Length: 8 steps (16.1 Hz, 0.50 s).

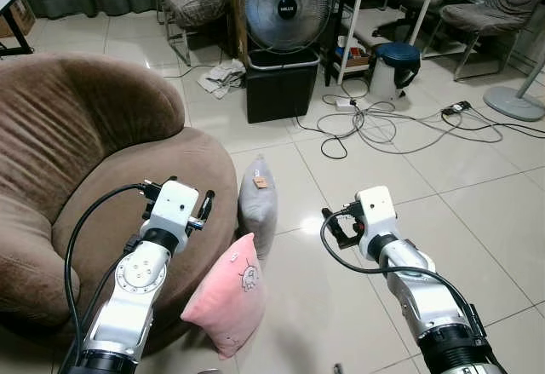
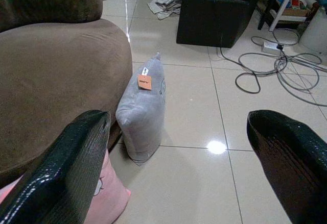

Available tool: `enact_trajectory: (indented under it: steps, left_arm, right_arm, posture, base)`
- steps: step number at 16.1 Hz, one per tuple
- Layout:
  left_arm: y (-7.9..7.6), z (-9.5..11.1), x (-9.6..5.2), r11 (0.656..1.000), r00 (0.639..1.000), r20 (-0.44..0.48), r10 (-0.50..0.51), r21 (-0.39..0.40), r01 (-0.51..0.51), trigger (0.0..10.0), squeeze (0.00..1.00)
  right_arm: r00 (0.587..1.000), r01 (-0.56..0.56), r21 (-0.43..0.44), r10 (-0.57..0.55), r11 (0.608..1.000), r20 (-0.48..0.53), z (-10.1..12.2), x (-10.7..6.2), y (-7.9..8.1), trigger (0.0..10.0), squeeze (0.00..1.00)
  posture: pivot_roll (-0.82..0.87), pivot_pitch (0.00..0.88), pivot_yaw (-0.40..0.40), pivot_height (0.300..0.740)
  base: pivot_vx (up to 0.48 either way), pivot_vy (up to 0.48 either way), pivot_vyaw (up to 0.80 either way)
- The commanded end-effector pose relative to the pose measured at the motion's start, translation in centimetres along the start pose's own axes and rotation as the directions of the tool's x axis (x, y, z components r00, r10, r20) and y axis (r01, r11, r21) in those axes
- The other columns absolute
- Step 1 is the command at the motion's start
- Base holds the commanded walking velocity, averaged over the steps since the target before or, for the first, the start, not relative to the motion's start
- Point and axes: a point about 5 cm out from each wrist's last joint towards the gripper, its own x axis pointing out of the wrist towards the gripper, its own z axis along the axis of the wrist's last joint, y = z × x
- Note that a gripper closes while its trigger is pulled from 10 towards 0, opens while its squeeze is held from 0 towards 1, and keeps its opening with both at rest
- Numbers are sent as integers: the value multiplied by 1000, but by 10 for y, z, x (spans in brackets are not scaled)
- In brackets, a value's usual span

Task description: Move the pillow to the sofa from floor

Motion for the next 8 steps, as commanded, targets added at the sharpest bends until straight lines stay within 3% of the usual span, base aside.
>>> enact_trajectory:
  steps: [1,5,8]
  left_arm:
    - [1,-2,1,1000,1000,-12,3,-1,-3,10000,0]
    - [1,-2,1,1000,1000,-12,2,0,-2,10000,0]
    - [1,-2,1,1000,1000,-12,1,0,-1,10000,0]
  right_arm:
    - [1000,2,1,-2,1000,16,4,2,-1,10000,0]
    - [1000,2,2,-2,1000,15,4,1,-1,10000,0]
    - [1000,3,2,-3,1000,15,3,1,-1,10000,0]
  posture:
    - [103,0,-20,740]
    - [103,0,-20,736]
    - [103,0,-20,707]
  base:
    - [0,0,0]
    - [0,0,0]
    - [0,0,0]
